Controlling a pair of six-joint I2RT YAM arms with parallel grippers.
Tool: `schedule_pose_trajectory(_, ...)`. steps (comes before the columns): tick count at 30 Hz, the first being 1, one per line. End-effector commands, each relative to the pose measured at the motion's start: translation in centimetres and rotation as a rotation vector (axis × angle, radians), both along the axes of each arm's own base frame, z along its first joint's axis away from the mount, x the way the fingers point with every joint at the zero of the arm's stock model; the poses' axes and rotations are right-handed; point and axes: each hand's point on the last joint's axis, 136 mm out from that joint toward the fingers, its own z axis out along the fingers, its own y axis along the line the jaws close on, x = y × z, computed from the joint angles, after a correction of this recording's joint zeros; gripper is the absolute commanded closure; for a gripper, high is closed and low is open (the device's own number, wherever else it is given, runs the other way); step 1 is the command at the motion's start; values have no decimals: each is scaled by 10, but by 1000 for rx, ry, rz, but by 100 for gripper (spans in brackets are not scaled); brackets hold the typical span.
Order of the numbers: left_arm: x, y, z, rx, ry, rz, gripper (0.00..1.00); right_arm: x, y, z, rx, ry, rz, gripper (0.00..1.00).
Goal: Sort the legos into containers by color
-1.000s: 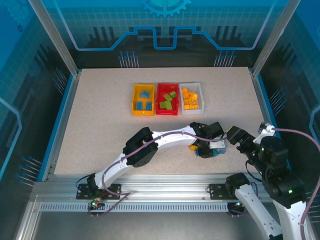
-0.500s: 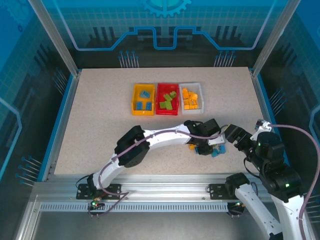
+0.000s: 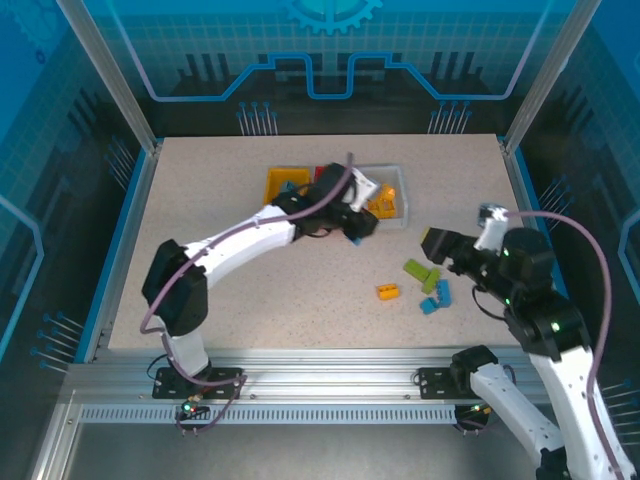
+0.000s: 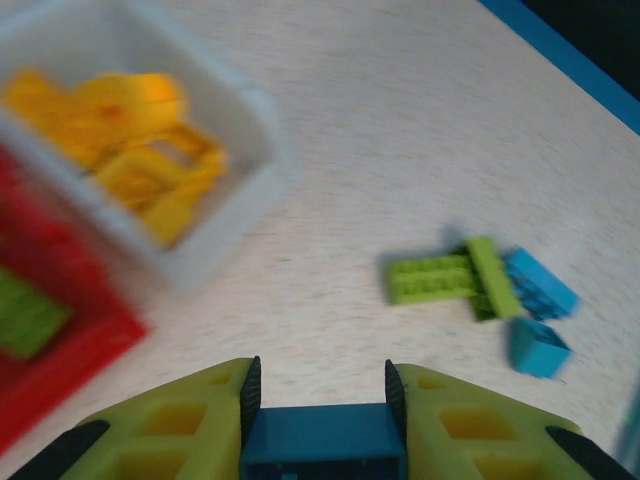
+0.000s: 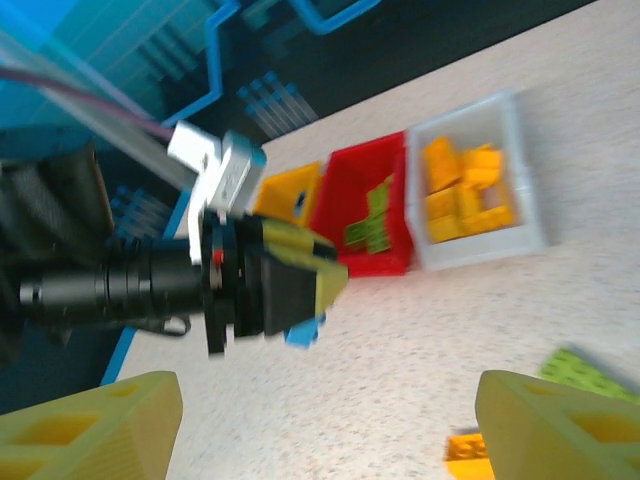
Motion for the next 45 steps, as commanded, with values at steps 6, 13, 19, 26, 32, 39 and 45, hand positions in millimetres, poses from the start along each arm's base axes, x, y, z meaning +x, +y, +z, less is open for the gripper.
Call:
schedule_pose_trajectory(6, 65, 126, -23, 75, 83, 436, 67, 37, 126, -20, -165, -58, 424, 21)
schedule_pose_trajectory(13, 107, 190, -59, 171, 144, 649, 67, 65, 183, -33, -147, -77, 474, 22)
schedule_pose_trajectory(19, 131, 201, -90, 204, 191, 680, 67, 81, 201, -43, -138, -58, 482, 22)
schedule_pose_trajectory(26, 142, 206, -113, 235, 226, 706, 63, 91, 215, -49, -84, -41, 490, 22)
schedule_pose_trajectory(32, 143, 203, -112, 224, 236, 704, 48, 94, 220, -55, -55, -17, 495, 21)
schedule_pose_trajectory(39, 135, 197, -74, 149, 199, 699, 39, 90, 183, -66, -102, 22, 359, 22)
schedule_pose_trajectory(45, 110, 179, -16, 32, 125, 682, 36, 68, 115, -118, -218, 217, 131, 24)
